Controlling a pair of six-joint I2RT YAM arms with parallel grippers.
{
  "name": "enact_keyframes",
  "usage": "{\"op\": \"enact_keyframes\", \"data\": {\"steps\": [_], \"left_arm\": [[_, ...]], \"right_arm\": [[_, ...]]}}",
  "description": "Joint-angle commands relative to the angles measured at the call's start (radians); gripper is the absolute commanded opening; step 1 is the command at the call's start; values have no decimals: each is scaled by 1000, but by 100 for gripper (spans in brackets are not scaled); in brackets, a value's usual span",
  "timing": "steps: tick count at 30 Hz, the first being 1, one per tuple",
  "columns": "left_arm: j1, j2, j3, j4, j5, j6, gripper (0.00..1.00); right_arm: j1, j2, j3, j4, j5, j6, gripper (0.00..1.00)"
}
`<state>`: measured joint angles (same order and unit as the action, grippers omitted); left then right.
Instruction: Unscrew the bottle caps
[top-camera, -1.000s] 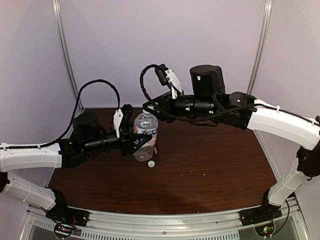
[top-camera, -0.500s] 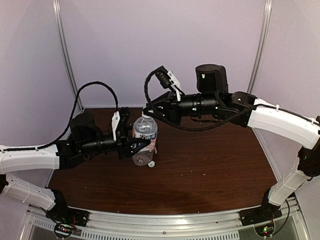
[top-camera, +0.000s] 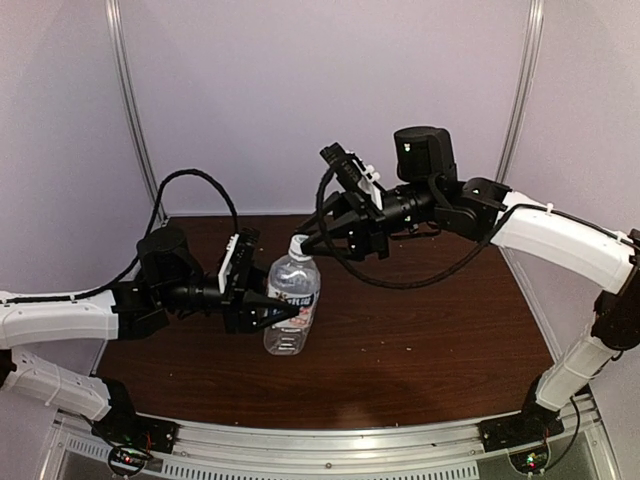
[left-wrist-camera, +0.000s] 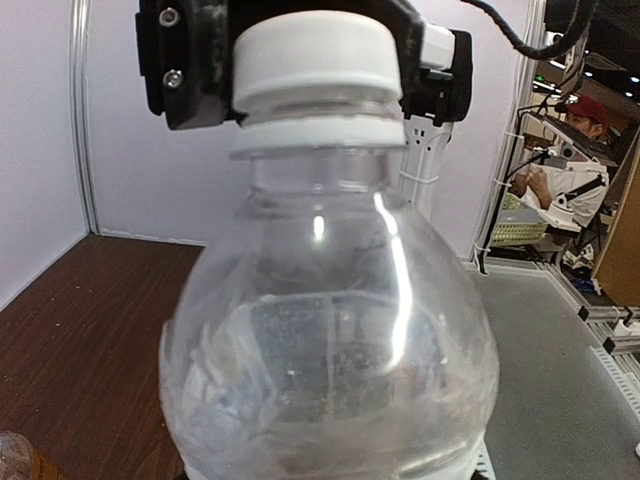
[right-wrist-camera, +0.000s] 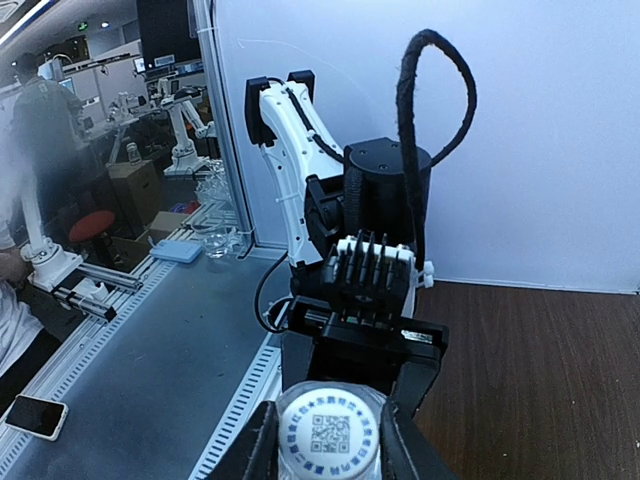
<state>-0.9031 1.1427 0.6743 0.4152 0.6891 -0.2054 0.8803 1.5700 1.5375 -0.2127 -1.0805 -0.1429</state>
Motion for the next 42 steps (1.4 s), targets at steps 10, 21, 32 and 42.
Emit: {"op": "enact_keyframes", "data": {"steps": [10,21,32,42], "left_arm": [[-5,27,43,66,-110,62,35],[-4,67,71,53,-338,32,35],[-4,65,57,84,-396,6,35],[-5,53,49,84,-412,7,35]], "right_arm": [[-31,-127,-78,60,292,158,69],[99,-125,-22,40,814,392,84],[149,-56,5,13,953,420,79],[149,-41,-9,36,886,434,51]]}}
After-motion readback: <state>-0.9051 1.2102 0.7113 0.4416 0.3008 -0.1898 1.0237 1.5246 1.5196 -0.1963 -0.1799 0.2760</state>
